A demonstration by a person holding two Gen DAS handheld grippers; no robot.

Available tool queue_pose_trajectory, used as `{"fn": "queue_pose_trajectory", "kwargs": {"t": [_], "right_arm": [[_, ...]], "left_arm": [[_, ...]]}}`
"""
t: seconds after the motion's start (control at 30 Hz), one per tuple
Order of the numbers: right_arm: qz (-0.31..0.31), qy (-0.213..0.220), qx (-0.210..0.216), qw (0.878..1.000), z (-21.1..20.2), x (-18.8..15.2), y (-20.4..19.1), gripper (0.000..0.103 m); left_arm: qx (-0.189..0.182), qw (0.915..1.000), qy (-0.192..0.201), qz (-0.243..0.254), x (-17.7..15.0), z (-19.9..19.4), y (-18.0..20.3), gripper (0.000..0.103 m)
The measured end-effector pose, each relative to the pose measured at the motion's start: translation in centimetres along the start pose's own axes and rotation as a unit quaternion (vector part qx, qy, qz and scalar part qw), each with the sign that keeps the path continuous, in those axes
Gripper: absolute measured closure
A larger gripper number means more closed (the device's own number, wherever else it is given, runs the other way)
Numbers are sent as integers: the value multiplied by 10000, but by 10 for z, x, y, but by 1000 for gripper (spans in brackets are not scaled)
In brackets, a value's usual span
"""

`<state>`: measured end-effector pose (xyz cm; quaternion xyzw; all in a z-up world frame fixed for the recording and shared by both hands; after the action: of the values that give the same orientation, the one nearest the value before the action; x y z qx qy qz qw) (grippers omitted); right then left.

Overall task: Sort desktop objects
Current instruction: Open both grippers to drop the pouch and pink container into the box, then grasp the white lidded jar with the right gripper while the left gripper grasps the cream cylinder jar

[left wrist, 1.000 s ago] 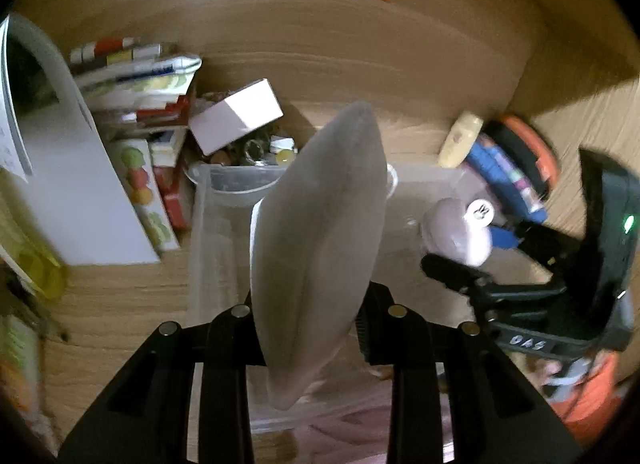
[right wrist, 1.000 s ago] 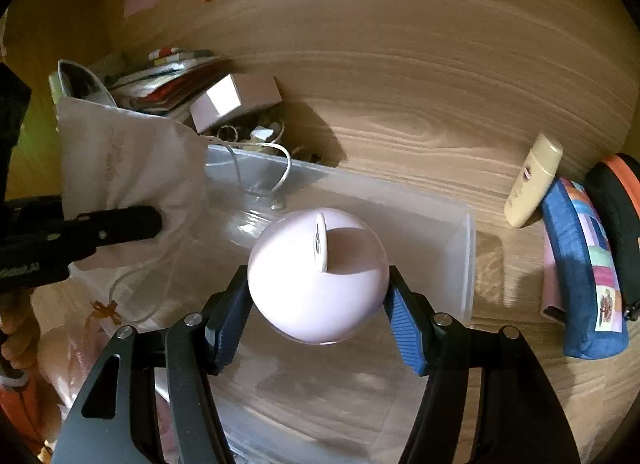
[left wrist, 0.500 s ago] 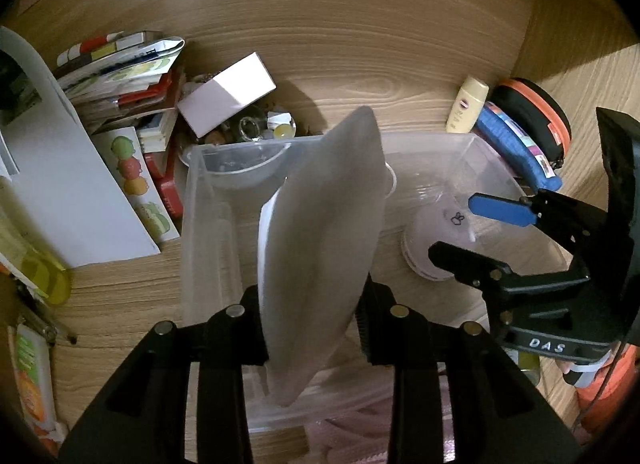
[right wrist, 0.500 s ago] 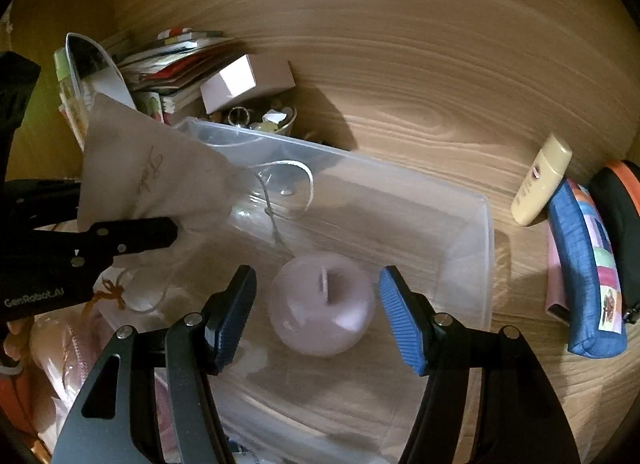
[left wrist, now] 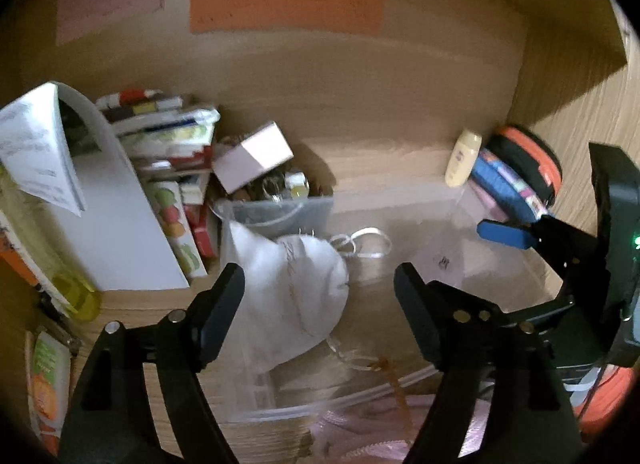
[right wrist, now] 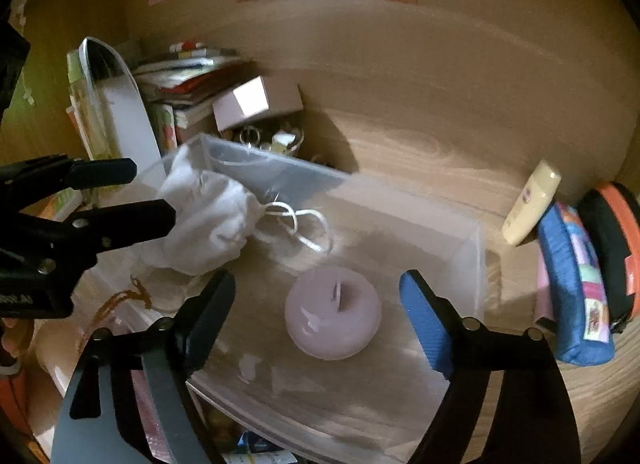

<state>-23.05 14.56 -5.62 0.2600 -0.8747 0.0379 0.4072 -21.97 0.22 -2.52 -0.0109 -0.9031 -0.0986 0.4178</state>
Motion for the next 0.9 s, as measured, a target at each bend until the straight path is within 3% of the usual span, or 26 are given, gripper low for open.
{"fn": "queue_pose_trajectory", "kwargs": {"t": [0.13,0.27,0.43,0.5,0.7,0.9], "right_arm": [[75,110,-269,9996,-14,7,8,18],[314,423,-251,9983,-47,10,19,16],[492,892,-381,9941,-98,4,24,1],[513,1057,-461,9920,-117,-2,24,0],[415,1058,-676,9912,-147,-31,20,0],[405,607,-501,9961,-142,-73,7,0]], "left_arm": [[79,9990,340,-282,6,-26,-7,10],[113,9972,631,-393,4,-60,-14,6],[409,9945,900,-337,-12,-101,-16,3],[527,9935,956,-321,-24,-114,-17,2],[992,9902,938,-289,-54,-132,-26,2],[951,9937,505,-311,-91,-121,-25,2]]}}
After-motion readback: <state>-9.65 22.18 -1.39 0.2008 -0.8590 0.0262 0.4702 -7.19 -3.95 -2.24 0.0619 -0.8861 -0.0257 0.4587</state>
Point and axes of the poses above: each gripper's, at about its wrist camera, not at the fingertips, and z roughly the way its jaws point, y to its right, x to its top, the point moved 4 cm from there along z, roughly the way its jaws point, and after that the axes turned 6 degrees about -z, right-handed, at the moved point
